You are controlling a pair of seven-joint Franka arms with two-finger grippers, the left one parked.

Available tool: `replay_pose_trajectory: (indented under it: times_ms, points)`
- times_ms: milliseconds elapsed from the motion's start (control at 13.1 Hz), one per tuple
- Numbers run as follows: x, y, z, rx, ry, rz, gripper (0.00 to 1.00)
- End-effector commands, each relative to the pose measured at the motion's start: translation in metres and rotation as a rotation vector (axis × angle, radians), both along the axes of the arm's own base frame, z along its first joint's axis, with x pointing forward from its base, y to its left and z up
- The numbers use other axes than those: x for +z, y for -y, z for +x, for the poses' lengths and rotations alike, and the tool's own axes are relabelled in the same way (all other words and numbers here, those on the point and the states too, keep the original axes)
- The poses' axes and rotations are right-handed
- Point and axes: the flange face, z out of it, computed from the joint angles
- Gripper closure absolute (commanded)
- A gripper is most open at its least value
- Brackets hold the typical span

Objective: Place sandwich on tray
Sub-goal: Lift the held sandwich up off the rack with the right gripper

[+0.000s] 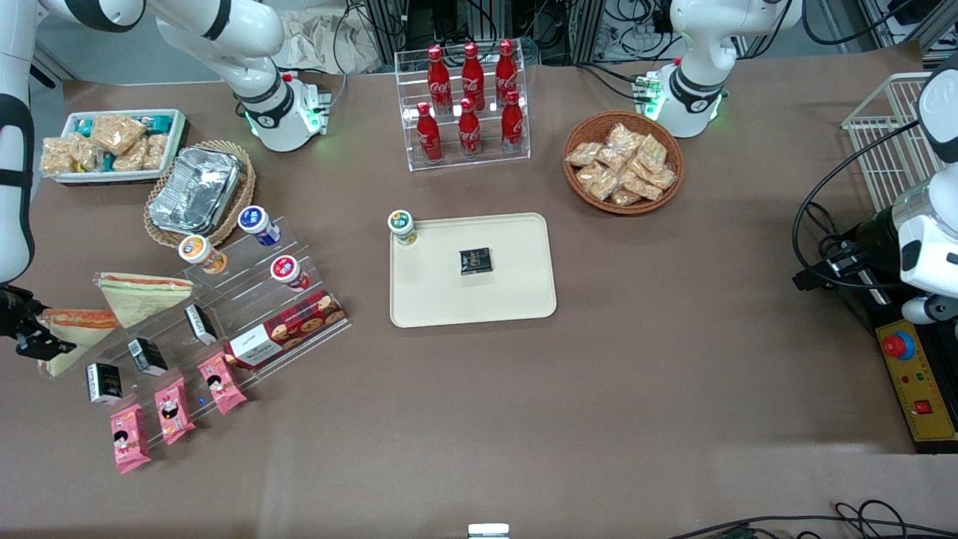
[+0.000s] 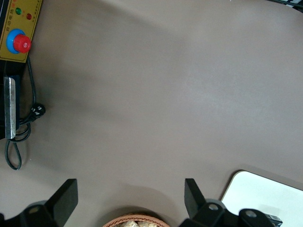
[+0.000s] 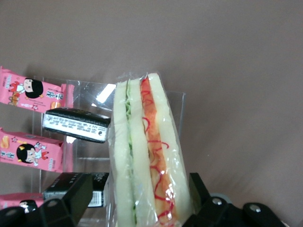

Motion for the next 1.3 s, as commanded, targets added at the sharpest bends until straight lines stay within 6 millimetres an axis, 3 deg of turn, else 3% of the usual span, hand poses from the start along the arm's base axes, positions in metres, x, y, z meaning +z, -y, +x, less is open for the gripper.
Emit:
replay_pose_trajectory:
  times_ms: [0, 306, 535, 688, 840, 917, 1222]
  points:
    - [-0.003, 0.004, 0.001, 0.021, 0.02, 0.021, 0.22]
    - [-0.003, 0.003, 0.001, 0.05, 0.016, 0.022, 0.46]
    - [0.004, 0.008, -0.003, 0.149, 0.017, 0.027, 0.84]
    - [0.024, 0.007, -0.007, 0.185, 0.034, 0.025, 0.85]
    - [0.058, -0.002, -0.011, 0.28, 0.054, 0.03, 0.95]
    - [0.073, -0.007, -0.014, 0.322, 0.064, 0.03, 0.96]
    - [0.114, -0.044, -0.01, 0.606, 0.109, 0.007, 0.96]
